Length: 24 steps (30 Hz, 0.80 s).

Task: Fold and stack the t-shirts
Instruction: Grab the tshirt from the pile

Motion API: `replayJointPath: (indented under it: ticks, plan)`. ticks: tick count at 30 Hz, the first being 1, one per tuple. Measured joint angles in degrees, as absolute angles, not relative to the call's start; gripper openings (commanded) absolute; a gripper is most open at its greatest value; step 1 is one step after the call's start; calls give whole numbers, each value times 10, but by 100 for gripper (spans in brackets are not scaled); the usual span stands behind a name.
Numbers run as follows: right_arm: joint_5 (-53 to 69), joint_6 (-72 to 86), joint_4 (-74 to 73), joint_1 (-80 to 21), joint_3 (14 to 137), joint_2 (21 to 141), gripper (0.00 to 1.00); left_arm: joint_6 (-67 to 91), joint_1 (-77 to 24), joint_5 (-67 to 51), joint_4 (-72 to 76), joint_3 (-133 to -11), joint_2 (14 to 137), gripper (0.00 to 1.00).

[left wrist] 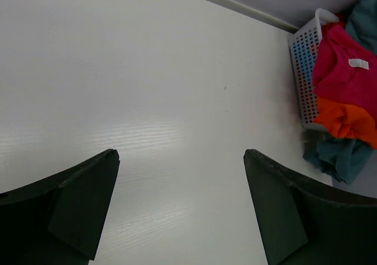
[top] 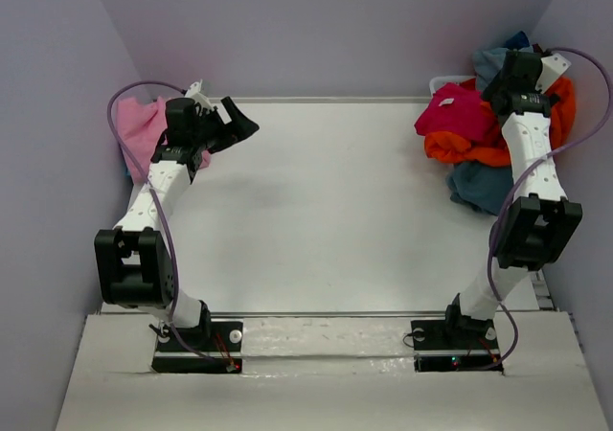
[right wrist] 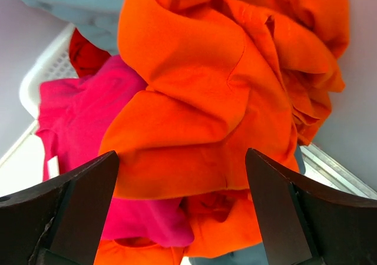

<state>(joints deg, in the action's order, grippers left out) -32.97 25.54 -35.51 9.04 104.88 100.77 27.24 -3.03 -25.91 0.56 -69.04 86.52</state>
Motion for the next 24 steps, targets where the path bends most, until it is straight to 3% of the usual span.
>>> replayJointPath:
  ticks: [5, 9, 11, 12, 15, 24]
  plan:
    - [-302, 256, -356, 103, 1051, 1037, 86, 272, -30, -259, 6, -690, 865, 99]
    - [-272, 258, -355, 106, 1053, 1051, 69, 270, -30, -259, 6, -690, 865, 99]
    - [-255, 259, -355, 106, 1053, 1055, 47, 269, -30, -259, 6, -690, 865, 99]
    - [-246, 258, -355, 107, 1053, 1056, 30, 268, -30, -259, 6, -690, 865, 99]
    - [-228, 263, -356, 109, 1054, 1057, 10, 266, -30, -259, 6, -690, 865, 99]
    - [-197, 266, -371, 113, 1073, 1058, 7, 260, -30, -259, 5, -690, 865, 99]
